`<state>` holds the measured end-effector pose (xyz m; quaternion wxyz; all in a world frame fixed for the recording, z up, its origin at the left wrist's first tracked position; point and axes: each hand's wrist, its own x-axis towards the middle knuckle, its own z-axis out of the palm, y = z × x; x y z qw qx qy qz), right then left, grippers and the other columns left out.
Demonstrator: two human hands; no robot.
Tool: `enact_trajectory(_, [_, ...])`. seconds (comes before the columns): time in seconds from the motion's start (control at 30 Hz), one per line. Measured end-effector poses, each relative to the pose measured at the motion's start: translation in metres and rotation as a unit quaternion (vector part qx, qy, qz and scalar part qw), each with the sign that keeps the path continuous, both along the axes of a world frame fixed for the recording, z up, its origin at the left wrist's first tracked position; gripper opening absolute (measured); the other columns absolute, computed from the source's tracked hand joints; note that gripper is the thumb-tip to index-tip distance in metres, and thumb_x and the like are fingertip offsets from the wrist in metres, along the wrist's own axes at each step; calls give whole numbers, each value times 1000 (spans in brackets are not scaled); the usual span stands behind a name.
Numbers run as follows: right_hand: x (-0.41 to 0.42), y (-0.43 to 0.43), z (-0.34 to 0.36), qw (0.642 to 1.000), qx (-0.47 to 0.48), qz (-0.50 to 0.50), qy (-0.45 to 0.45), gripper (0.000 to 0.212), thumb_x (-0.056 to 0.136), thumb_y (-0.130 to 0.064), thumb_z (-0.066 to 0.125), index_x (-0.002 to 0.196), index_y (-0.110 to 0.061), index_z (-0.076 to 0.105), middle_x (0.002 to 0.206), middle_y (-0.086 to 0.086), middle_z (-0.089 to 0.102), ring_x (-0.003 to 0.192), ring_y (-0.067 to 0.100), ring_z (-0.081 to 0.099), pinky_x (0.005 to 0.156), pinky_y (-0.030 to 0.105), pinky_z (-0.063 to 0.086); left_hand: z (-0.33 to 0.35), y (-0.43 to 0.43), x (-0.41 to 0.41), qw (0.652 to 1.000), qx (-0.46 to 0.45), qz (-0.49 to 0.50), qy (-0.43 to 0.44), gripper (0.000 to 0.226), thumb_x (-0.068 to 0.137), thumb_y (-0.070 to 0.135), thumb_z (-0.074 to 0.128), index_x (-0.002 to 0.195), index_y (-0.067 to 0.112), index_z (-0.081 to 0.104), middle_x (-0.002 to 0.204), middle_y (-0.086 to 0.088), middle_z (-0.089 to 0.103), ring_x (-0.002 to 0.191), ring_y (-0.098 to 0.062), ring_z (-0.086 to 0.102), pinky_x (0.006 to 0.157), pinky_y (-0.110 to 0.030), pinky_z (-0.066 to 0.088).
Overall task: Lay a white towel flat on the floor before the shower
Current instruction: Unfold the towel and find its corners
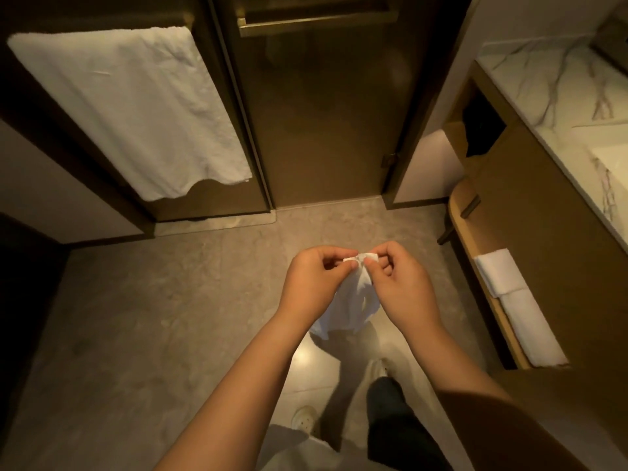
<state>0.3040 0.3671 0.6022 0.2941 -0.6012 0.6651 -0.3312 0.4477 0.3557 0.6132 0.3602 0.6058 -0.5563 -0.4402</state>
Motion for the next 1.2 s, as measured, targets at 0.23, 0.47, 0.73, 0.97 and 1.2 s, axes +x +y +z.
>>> enact_trajectory(0.23, [-61, -74, 4, 998, 15, 60, -1, 9, 90, -34, 56, 82, -30, 55, 70, -10, 59, 66, 7, 57, 59, 34, 52, 4, -55, -61, 998, -6, 60, -26, 18, 83, 20, 69, 100, 23, 73, 82, 23, 66, 79, 8, 62, 68, -4, 46])
enact_trajectory(0.47, [-108, -130, 6, 997, 20, 77, 13, 9, 91, -34, 56, 84, -28, 56, 74, -11, 58, 68, 7, 56, 55, 22, 44, 6, -105, -108, 995, -12, 95, -42, 18, 83, 20, 69, 99, 23, 73, 82, 20, 67, 79, 7, 63, 73, -11, 50])
enact_trajectory(0.73, [-96, -175, -5, 995, 22, 93, -15, 10, 91, -33, 56, 82, -28, 55, 70, -11, 57, 66, 6, 54, 54, 22, 43, -1, -143, -99, 992, 15, 115, -47, 18, 83, 13, 68, 100, 19, 73, 82, 15, 67, 75, 9, 62, 69, -7, 49])
enact_trajectory(0.97, [-52, -238, -15, 995, 16, 97, 4, 5, 91, -32, 55, 87, -29, 56, 74, -11, 57, 71, 5, 55, 59, 20, 45, -11, -206, -55, 994, 17, 104, -22, 18, 84, 11, 68, 100, 17, 73, 80, 14, 67, 71, 11, 60, 68, -6, 48])
enact_trajectory(1.2, [5, -306, -15, 991, -50, 124, -8, 11, 94, -18, 55, 85, -14, 61, 65, -1, 57, 60, 15, 54, 54, 24, 46, -21, -284, 4, 995, 21, 102, 0, 17, 84, 14, 67, 99, 20, 73, 81, 14, 69, 75, 4, 63, 73, -13, 51])
